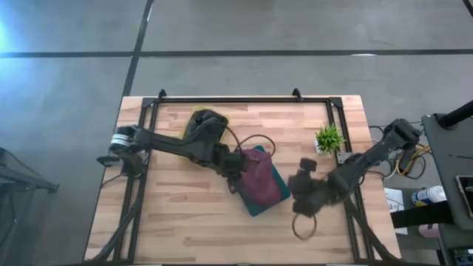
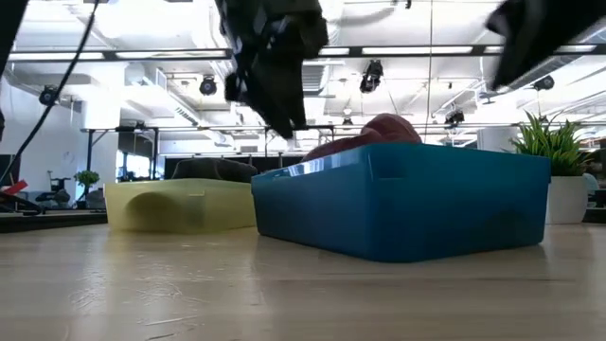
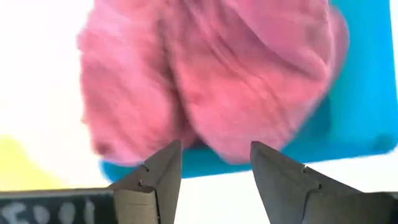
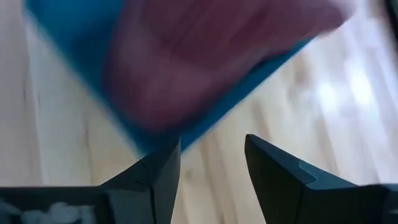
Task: Pick & Place hat
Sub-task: Put the red cap into the blue bin
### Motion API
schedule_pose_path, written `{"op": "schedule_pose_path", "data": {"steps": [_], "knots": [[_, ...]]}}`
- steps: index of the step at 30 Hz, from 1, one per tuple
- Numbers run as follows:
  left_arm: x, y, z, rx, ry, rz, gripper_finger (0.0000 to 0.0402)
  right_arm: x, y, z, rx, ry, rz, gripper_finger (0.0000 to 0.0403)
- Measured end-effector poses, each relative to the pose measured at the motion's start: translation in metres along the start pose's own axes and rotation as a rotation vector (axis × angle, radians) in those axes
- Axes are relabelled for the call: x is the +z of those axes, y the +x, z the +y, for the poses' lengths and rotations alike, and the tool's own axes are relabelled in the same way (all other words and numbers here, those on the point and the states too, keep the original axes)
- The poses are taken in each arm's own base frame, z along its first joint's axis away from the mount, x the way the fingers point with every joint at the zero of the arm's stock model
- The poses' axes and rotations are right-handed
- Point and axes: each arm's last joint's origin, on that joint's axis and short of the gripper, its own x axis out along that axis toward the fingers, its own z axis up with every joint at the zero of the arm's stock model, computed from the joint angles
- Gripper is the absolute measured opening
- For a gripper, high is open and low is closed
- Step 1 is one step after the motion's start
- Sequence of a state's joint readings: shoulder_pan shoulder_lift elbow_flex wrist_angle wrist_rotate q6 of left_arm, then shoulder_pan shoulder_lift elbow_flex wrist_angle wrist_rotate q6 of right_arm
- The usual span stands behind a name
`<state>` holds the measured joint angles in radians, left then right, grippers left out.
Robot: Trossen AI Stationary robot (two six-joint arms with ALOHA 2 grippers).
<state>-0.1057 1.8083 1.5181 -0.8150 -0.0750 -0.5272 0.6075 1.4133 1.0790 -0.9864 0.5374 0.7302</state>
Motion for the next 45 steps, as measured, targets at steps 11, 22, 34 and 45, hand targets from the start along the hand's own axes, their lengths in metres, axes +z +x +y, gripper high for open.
{"op": "schedule_pose_path", "data": {"steps": [11, 22, 34, 45], "knots": [[-0.020, -0.018, 0.003, 0.132, -0.098, -0.165, 0.0183, 0.025, 0.072, -0.031, 0.325, 0.202, 0.023, 0.0142], [-0.048, 0.032, 0.006, -0.064, -0.219, -0.226, 0.0183, 0.048, 0.115, -0.002, 0.264, 0.186, 0.108, 0.0125], [-0.054, 0.039, 0.012, -0.016, -0.219, -0.240, 0.0183, 0.061, 0.092, -0.003, 0.243, 0.123, 0.184, 0.0131], [-0.050, 0.031, 0.012, 0.026, -0.193, -0.309, 0.0183, 0.034, 0.092, -0.001, 0.278, 0.297, 0.156, 0.0128]]}}
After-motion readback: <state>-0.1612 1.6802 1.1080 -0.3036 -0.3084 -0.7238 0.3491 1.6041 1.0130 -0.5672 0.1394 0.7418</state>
